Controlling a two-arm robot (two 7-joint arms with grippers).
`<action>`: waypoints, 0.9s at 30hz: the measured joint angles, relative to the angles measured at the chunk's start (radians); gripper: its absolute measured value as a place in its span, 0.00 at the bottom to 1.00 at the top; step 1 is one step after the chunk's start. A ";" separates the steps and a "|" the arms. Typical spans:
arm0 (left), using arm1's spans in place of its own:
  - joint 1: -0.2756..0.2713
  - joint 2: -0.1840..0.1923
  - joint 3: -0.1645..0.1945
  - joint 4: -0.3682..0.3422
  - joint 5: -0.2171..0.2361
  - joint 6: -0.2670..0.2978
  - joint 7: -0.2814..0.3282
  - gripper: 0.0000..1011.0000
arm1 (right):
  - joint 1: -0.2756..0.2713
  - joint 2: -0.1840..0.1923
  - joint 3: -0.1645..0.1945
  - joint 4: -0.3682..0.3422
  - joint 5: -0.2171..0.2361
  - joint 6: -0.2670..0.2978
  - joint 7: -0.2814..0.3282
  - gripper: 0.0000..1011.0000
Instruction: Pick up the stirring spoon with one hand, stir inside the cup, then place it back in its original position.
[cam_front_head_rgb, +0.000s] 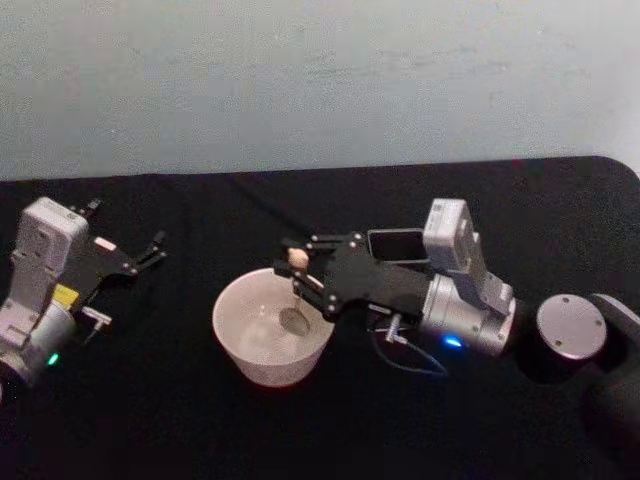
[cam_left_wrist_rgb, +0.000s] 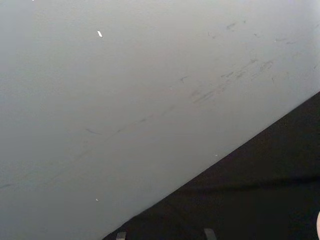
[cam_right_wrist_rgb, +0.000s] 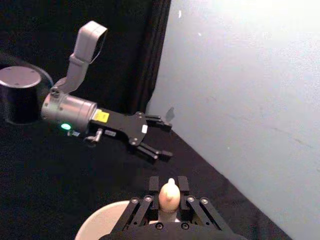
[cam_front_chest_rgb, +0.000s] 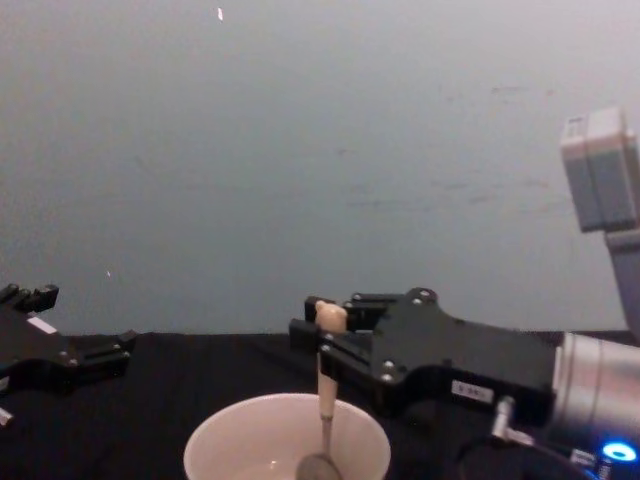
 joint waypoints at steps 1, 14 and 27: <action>0.000 0.000 0.000 0.000 0.000 0.000 0.000 0.99 | -0.009 0.011 0.000 -0.017 0.000 0.006 0.003 0.21; 0.000 0.000 0.000 0.000 0.000 0.000 0.000 0.99 | -0.071 0.066 -0.022 -0.147 0.057 0.047 0.053 0.21; 0.000 0.000 0.000 0.000 0.000 0.000 0.000 0.99 | -0.041 0.008 -0.034 -0.093 0.055 0.056 -0.003 0.21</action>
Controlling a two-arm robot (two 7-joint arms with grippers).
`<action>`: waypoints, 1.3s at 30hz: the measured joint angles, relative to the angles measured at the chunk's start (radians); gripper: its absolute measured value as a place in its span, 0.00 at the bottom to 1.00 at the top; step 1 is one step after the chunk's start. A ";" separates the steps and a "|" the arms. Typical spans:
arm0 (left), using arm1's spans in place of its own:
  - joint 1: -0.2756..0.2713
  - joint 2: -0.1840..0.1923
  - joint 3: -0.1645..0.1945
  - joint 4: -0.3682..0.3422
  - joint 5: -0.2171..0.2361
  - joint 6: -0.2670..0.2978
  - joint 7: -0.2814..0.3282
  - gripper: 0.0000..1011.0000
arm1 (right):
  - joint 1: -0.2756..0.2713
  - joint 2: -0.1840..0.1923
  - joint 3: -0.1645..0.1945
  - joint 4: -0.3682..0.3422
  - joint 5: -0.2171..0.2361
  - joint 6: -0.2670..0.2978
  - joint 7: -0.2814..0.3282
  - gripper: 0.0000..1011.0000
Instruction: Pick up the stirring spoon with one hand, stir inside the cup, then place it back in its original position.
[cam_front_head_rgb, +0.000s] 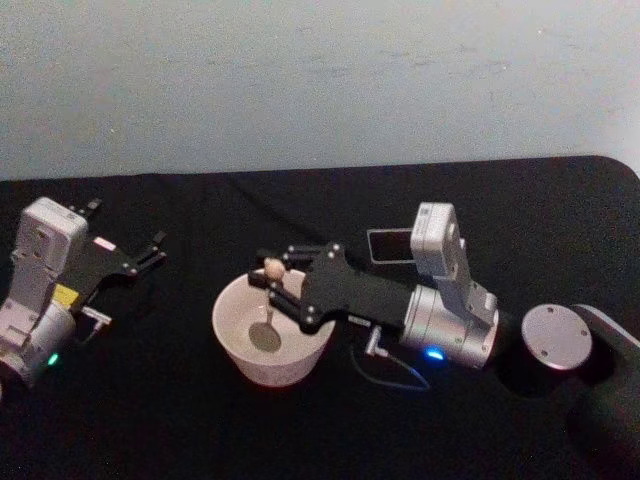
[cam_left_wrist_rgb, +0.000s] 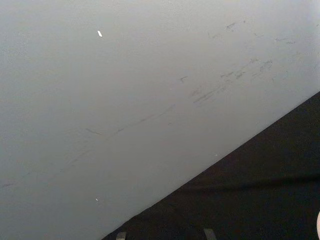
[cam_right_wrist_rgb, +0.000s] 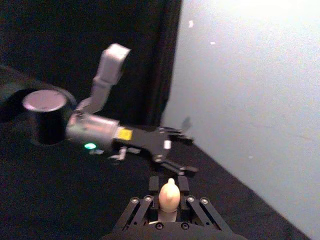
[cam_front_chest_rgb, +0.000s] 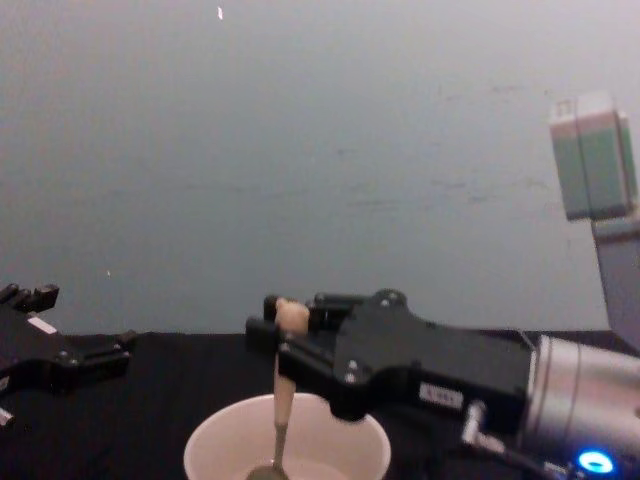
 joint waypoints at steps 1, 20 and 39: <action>0.000 0.000 0.000 0.000 0.000 0.000 0.000 0.99 | 0.003 -0.005 0.003 0.005 -0.001 0.000 -0.008 0.21; 0.000 0.000 0.000 0.000 0.000 0.000 0.000 0.99 | 0.012 -0.004 0.055 0.027 -0.025 0.001 -0.058 0.21; 0.000 0.000 0.000 0.000 0.000 0.000 0.000 0.99 | -0.068 0.081 0.033 -0.117 0.023 0.035 0.026 0.21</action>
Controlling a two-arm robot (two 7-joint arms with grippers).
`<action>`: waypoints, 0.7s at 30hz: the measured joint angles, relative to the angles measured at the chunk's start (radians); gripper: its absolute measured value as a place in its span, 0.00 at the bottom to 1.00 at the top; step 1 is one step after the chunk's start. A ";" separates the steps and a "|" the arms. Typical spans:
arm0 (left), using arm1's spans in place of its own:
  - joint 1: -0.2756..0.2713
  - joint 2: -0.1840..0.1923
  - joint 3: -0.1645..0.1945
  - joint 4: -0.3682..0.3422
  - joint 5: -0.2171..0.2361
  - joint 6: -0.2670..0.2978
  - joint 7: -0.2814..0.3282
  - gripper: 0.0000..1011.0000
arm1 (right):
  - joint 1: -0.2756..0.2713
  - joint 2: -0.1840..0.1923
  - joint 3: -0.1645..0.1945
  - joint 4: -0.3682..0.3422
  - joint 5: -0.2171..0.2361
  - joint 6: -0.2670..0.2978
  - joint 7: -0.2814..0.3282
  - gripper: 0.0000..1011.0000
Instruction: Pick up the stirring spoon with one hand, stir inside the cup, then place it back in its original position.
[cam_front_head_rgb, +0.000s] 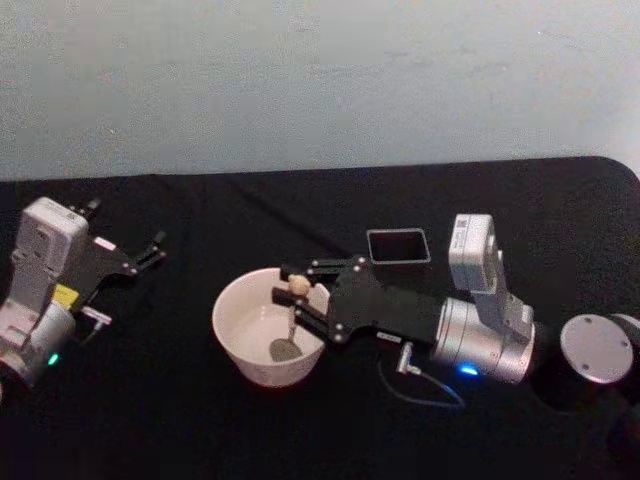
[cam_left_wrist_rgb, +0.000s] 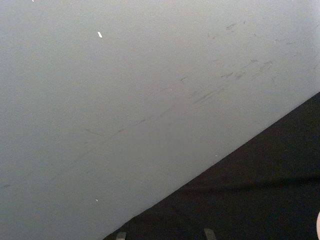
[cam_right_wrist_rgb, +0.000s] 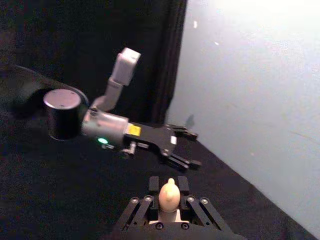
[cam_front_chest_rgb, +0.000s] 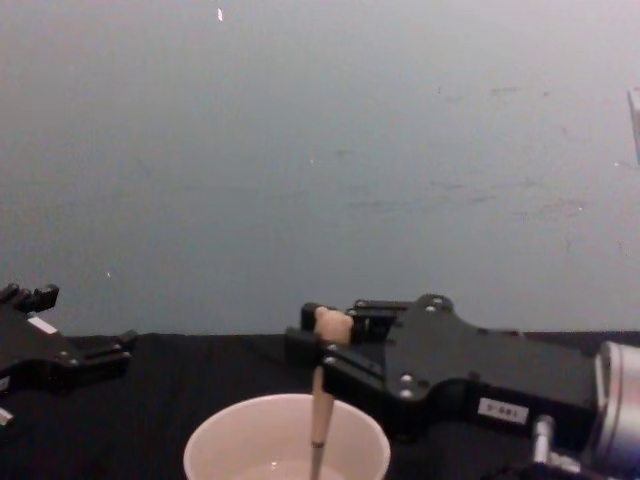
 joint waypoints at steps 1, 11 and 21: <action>0.000 0.000 0.000 0.000 0.000 0.000 0.000 0.99 | 0.000 0.000 -0.003 -0.002 0.003 0.001 0.003 0.21; 0.000 0.000 0.000 0.000 0.000 0.000 0.000 0.99 | 0.030 -0.051 -0.026 0.041 -0.002 0.005 -0.027 0.21; 0.000 0.000 0.000 0.000 0.000 0.000 0.000 0.99 | 0.072 -0.094 0.003 0.122 -0.036 -0.007 -0.099 0.21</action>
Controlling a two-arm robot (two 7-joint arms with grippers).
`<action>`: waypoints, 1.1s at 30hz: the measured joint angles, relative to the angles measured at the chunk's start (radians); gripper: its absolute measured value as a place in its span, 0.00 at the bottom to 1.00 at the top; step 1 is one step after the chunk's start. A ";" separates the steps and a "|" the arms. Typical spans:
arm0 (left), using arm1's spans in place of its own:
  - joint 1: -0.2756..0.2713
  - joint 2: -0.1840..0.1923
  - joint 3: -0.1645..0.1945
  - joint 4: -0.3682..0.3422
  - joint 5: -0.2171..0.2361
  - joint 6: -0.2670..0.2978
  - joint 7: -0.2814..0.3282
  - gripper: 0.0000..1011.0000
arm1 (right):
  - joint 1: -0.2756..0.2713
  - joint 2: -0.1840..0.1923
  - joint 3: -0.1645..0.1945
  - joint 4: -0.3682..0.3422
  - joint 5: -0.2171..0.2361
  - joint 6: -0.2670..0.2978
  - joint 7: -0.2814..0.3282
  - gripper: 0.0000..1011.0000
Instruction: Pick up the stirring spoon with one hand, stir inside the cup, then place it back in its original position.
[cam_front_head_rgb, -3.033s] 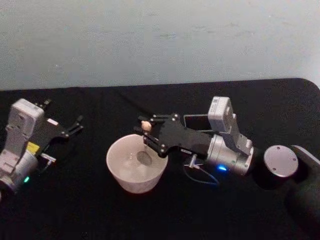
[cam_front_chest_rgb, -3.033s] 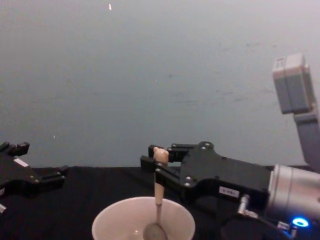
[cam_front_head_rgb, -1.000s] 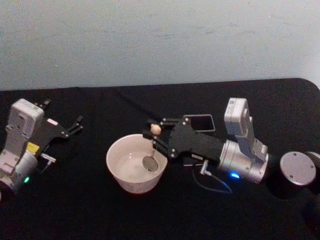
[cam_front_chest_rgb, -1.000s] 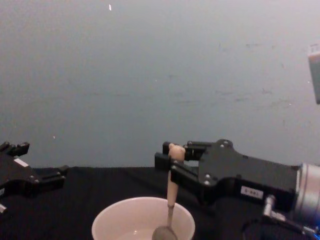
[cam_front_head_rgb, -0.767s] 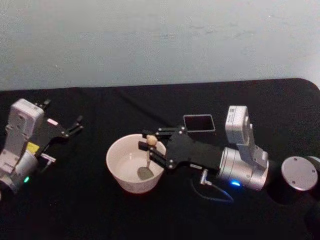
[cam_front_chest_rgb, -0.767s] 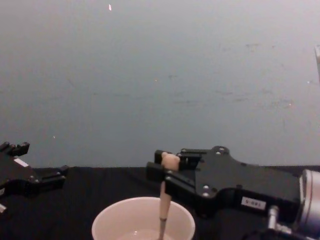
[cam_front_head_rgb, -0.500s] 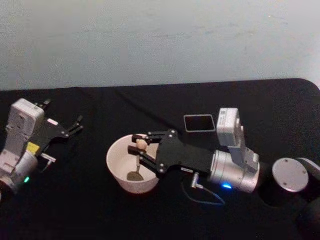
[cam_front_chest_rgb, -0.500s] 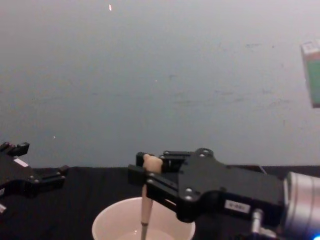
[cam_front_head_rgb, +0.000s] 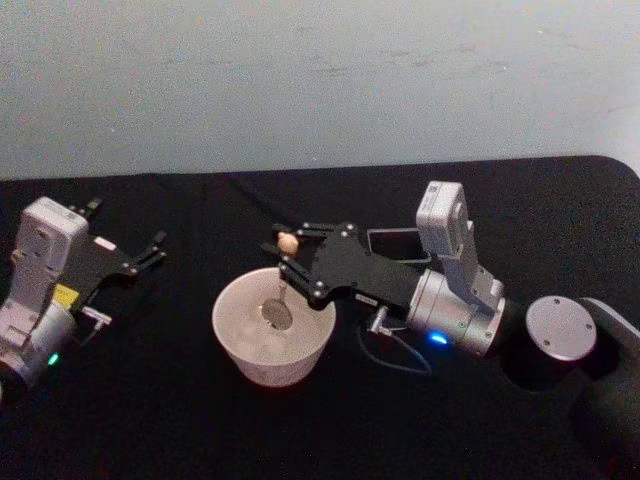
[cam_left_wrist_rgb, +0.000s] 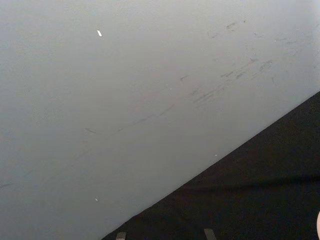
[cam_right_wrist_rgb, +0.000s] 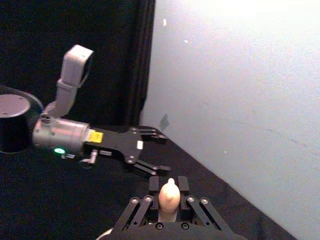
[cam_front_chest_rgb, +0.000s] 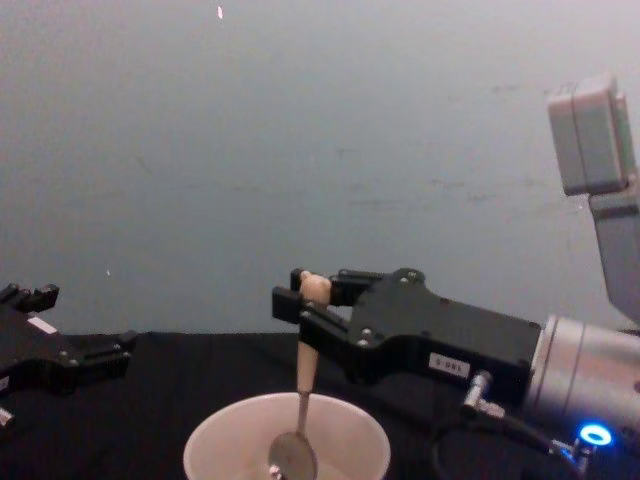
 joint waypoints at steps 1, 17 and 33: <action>0.000 0.000 0.000 0.000 0.000 0.000 0.000 0.99 | 0.000 0.000 0.000 0.000 0.000 0.000 0.000 0.21; 0.000 0.000 0.000 0.000 0.000 0.000 0.000 0.99 | -0.016 0.024 0.025 -0.014 -0.011 -0.004 0.005 0.21; 0.000 0.000 0.000 0.000 0.000 0.000 0.000 0.99 | -0.083 0.101 0.011 -0.125 0.026 0.011 0.075 0.21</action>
